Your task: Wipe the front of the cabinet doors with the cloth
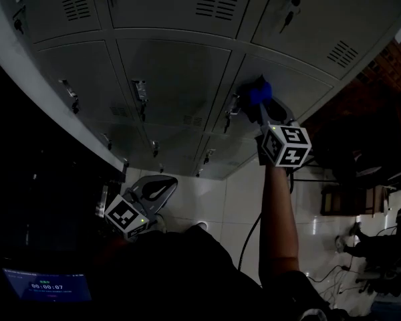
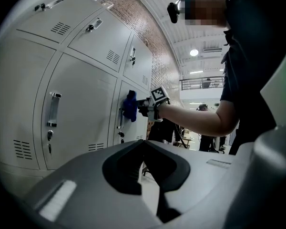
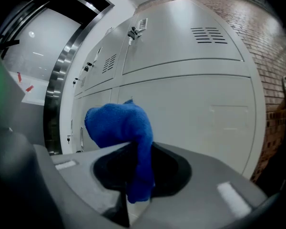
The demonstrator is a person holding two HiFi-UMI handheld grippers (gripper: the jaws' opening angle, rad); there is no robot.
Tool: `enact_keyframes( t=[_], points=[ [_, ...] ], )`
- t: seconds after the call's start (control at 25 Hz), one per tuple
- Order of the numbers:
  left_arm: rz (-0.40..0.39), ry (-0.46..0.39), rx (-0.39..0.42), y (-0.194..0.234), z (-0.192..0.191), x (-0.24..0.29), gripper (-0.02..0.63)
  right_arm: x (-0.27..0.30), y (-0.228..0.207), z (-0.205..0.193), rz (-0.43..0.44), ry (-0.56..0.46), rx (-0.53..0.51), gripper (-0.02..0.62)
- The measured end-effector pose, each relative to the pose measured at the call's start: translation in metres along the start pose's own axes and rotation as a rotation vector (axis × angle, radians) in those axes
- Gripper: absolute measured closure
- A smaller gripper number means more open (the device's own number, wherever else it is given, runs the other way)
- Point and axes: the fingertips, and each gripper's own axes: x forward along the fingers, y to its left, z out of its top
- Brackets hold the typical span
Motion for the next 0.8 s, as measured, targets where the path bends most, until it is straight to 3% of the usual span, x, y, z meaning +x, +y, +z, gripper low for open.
enact_keyframes(
  t=[0.8],
  points=[
    [-0.093,0.018,0.009,-0.031,-0.002,0.063,0.603,-0.078,-0.156,-0.028,-0.259,0.025,0.057,0.523]
  ],
)
